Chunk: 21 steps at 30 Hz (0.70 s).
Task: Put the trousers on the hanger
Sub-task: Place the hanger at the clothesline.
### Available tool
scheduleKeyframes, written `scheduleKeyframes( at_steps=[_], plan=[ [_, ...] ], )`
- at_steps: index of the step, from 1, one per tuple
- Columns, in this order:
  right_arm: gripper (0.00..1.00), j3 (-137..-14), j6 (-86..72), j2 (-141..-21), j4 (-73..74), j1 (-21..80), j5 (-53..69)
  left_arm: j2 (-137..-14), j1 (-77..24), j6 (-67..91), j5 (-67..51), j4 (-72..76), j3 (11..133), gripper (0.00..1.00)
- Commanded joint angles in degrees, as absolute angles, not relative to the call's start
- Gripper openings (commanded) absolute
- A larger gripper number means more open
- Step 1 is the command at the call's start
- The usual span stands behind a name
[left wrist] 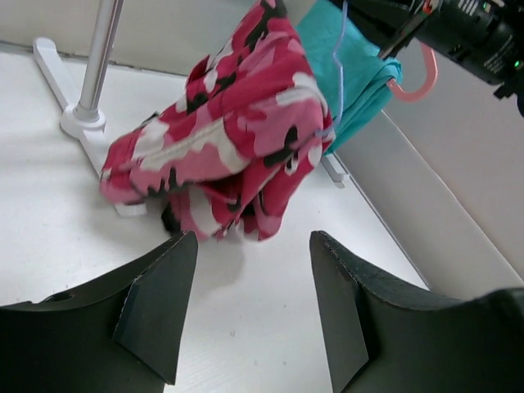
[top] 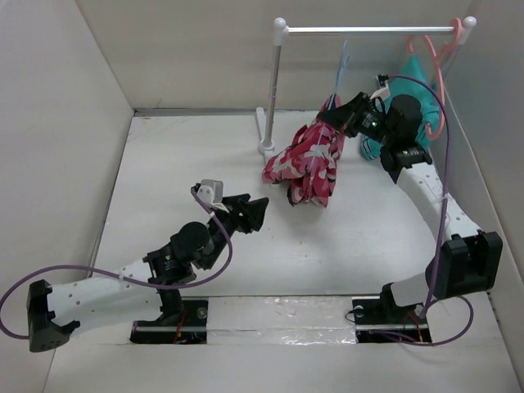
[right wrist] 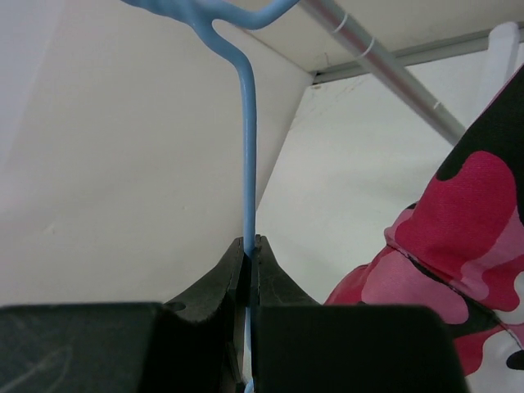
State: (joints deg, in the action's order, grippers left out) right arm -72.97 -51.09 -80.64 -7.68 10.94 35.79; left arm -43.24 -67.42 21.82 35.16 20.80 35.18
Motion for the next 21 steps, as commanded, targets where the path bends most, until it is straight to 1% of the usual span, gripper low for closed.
scheduleKeyframes(
  at_steps=[1, 8, 12, 15, 19, 21],
  plan=[
    [0.0, -82.1, -52.4, -80.2, -16.4, 8.3, 38.4, -40.2, -67.3, 25.0, 34.5, 20.6, 32.2, 0.54],
    [0.0, -92.1, -53.0, -88.1, -12.6, 2.6, 39.5, -34.6, -67.3, 29.8, 34.6, 13.9, 26.0, 0.53],
    [0.0, -95.8, -53.4, -91.9, -12.2, 0.7, 40.7, -30.1, -67.3, 32.3, 34.6, 9.4, 23.6, 0.52],
    [0.0, -99.4, -53.6, -95.0, -11.3, 0.1, 41.0, -25.6, -67.3, 33.3, 35.6, 6.1, 23.2, 0.51],
    [0.0, -103.5, -52.5, -98.5, -8.9, -0.4, 40.9, -22.9, -67.3, 33.7, 36.0, 3.8, 23.5, 0.51],
    [0.0, -103.6, -52.0, -100.0, -8.3, -0.4, 41.0, -22.3, -67.3, 34.1, 36.1, 2.9, 23.2, 0.51]
  ],
)
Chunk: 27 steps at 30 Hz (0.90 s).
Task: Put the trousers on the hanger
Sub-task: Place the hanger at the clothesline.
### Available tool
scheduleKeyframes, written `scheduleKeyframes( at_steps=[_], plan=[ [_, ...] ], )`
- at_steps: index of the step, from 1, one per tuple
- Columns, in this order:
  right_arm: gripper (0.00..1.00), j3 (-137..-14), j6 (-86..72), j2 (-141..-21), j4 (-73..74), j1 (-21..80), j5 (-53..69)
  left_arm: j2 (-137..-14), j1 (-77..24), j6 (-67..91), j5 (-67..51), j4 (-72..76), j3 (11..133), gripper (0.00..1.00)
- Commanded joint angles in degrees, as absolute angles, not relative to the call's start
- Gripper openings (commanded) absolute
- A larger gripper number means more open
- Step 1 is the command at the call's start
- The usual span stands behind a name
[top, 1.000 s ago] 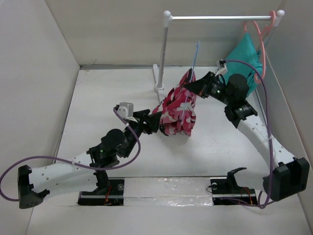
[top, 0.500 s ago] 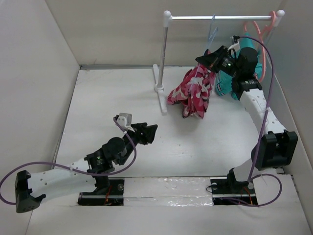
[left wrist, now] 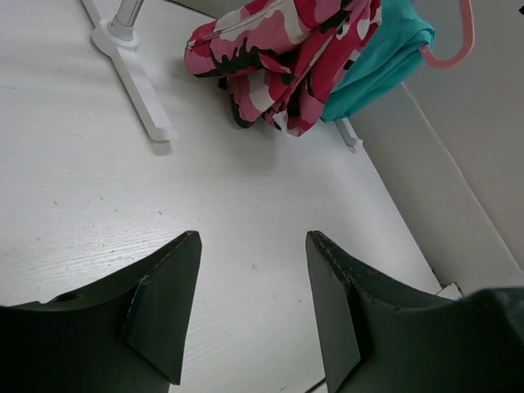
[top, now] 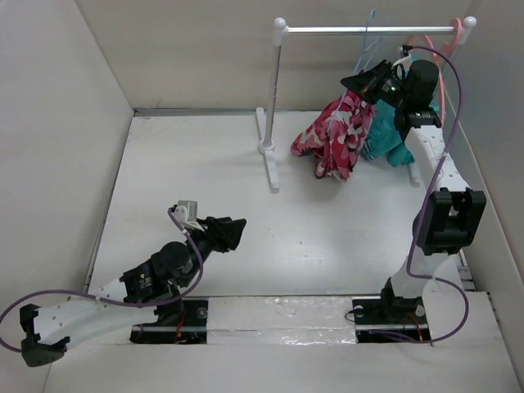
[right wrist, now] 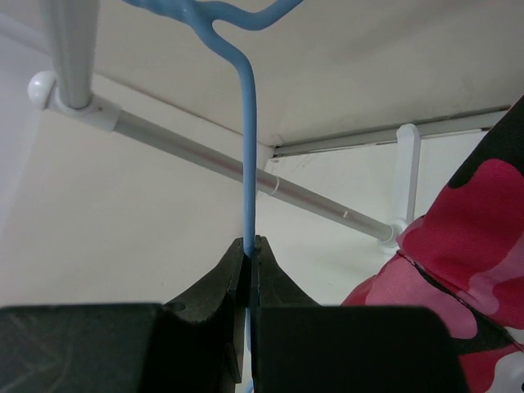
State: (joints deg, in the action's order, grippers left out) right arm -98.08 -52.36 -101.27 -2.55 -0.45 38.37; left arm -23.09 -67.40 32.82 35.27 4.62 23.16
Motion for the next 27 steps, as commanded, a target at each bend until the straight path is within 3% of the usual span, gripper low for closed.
scheduleKeyframes(
  at_steps=[1, 12, 13, 14, 16, 17, 20, 21, 27],
  plan=[
    [0.0, -102.7, -52.2, -100.3, -9.0, -0.4, 41.2, -22.2, -67.3, 34.2, 36.0, 3.0, 23.0, 0.51],
    [0.01, -91.2, -51.6, -98.7, -17.0, -2.0, 42.9, -25.9, -67.3, 32.4, 36.8, 4.0, 25.5, 0.51],
    [0.06, -90.4, -51.3, -98.2, -17.4, -2.5, 43.0, -26.4, -67.3, 32.0, 36.8, 4.7, 25.5, 0.51],
    [0.25, -89.7, -51.0, -97.0, -17.5, -2.5, 43.0, -26.7, -67.3, 31.6, 36.7, 5.5, 25.7, 0.51],
    [0.48, -88.2, -49.1, -95.8, -16.4, -3.2, 42.1, -27.9, -67.3, 31.4, 36.7, 5.5, 27.0, 0.51],
    [0.7, -87.8, -48.1, -94.7, -15.1, -3.8, 42.1, -28.5, -67.3, 31.4, 36.4, 5.5, 27.3, 0.52],
    [0.95, -86.0, -43.9, -92.6, -11.4, -4.9, 41.7, -29.8, -67.3, 31.2, 35.6, 6.8, 27.9, 0.52],
    [0.99, -85.7, -42.5, -90.8, -9.9, -4.9, 39.9, -30.0, -67.3, 31.2, 35.3, 6.9, 28.6, 0.52],
    [1.0, -81.0, -32.8, -81.1, -3.2, -6.6, 33.2, -30.3, -67.3, 30.1, 33.9, 7.6, 32.7, 0.55]
  ],
)
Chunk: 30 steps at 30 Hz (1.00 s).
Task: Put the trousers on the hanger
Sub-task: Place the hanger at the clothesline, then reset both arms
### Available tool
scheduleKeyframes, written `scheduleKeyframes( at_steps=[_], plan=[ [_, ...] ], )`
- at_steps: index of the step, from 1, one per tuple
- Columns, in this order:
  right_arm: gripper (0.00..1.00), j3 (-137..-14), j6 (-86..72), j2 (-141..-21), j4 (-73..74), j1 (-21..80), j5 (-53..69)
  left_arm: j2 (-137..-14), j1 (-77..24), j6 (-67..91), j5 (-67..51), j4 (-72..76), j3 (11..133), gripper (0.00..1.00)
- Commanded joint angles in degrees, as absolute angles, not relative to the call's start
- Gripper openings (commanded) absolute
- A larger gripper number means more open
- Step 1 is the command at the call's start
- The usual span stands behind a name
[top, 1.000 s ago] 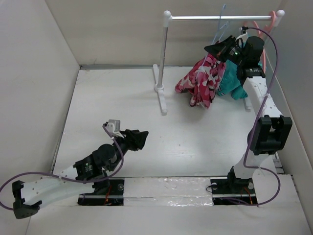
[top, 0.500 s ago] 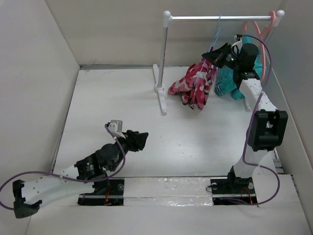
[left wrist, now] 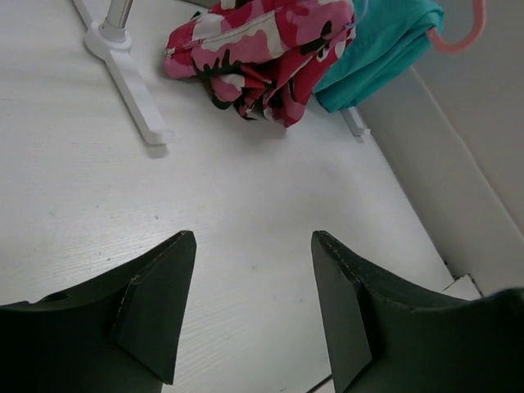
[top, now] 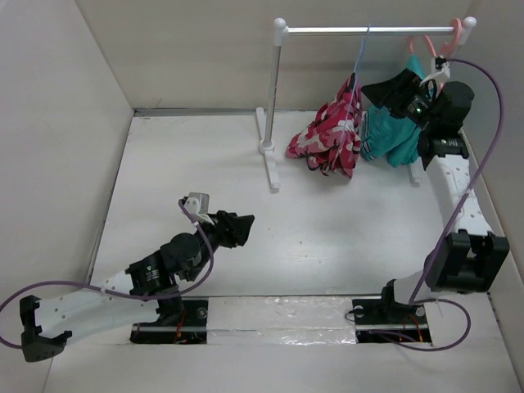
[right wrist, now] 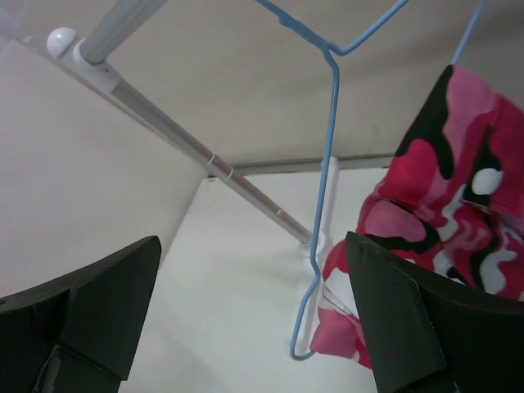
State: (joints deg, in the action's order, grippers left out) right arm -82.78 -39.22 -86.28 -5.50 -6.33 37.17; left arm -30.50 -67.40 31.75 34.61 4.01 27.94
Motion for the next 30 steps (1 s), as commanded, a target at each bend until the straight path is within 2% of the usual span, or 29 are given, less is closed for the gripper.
scheduleKeyframes(
  at_steps=[1, 5, 10, 13, 18, 23, 30],
  plan=[
    [1.0, -80.0, -30.4, -77.2, -2.7, -6.6, 32.2, -30.6, -67.3, 29.9, 34.0, 7.2, 33.6, 0.56],
    [1.0, -71.8, -27.3, -66.2, -2.5, -6.1, 32.3, -31.2, -67.3, 29.8, 34.7, 5.1, 36.6, 0.61],
    [1.0, -52.3, -26.8, -47.8, -6.2, -2.6, 39.4, -29.2, -67.3, 32.3, 35.1, 2.4, 36.7, 0.63],
    [1.0, -42.0, -22.5, -32.6, -0.7, 0.4, 37.6, -25.9, -67.3, 34.5, 35.7, -0.7, 35.1, 0.63],
    [1.0, -32.2, -16.9, -10.1, 22.0, 2.9, 28.3, -19.1, -67.3, 40.2, 36.4, -7.1, 29.2, 0.63],
    [1.0, -25.9, -16.7, -0.7, 30.0, 2.9, 28.0, -13.3, -67.3, 45.2, 34.9, -8.3, 22.4, 0.61],
    [1.0, -26.3, -12.2, -3.7, 32.9, 2.9, 28.4, -13.7, -67.3, 44.7, 35.9, -9.1, 23.8, 0.61]
  ],
)
